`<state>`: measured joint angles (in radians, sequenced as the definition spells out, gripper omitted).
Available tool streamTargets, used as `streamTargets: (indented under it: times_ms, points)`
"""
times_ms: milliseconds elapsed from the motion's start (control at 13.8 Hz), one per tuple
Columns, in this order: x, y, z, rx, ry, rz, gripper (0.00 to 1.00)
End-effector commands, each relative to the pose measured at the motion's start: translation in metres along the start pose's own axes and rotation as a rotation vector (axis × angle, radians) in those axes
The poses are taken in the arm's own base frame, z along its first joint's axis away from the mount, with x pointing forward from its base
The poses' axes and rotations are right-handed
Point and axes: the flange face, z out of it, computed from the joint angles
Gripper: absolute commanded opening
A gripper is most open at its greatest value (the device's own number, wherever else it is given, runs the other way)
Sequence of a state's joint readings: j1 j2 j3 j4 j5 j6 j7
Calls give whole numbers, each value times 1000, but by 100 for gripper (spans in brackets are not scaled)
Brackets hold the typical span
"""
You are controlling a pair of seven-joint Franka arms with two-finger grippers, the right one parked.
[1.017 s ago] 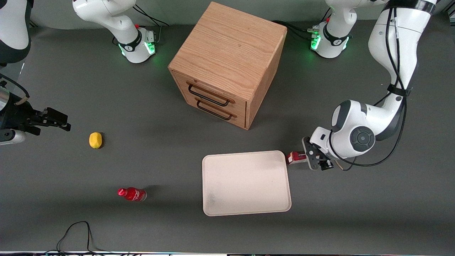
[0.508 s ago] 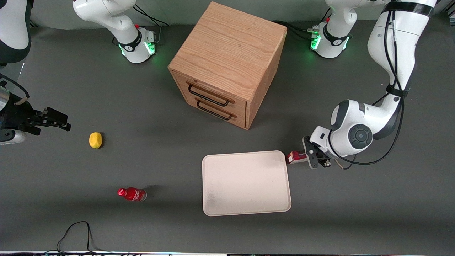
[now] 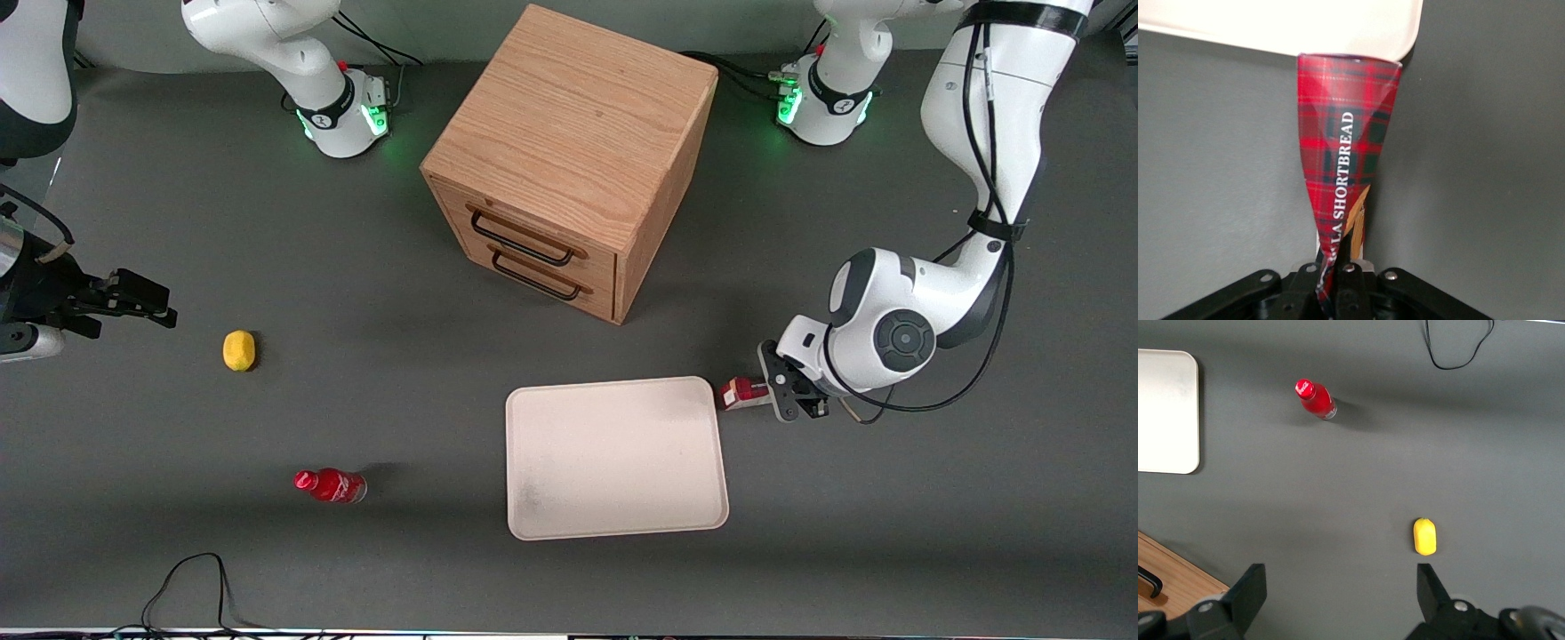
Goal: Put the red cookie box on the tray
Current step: 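Lift the box with the left gripper, pulling it off the tray rim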
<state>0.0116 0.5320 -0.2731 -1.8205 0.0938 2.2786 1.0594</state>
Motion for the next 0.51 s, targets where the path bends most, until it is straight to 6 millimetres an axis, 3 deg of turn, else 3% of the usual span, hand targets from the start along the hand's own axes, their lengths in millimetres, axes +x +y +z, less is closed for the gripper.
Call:
streamTargets:
  times_ms: [0,291,436]
  points:
    - [-1,6,-77,20,-46,-12,0]
    - [-6,13,-178,25,-86,-121,0]
    - [-9,16,-209,14,-91,-215,0]
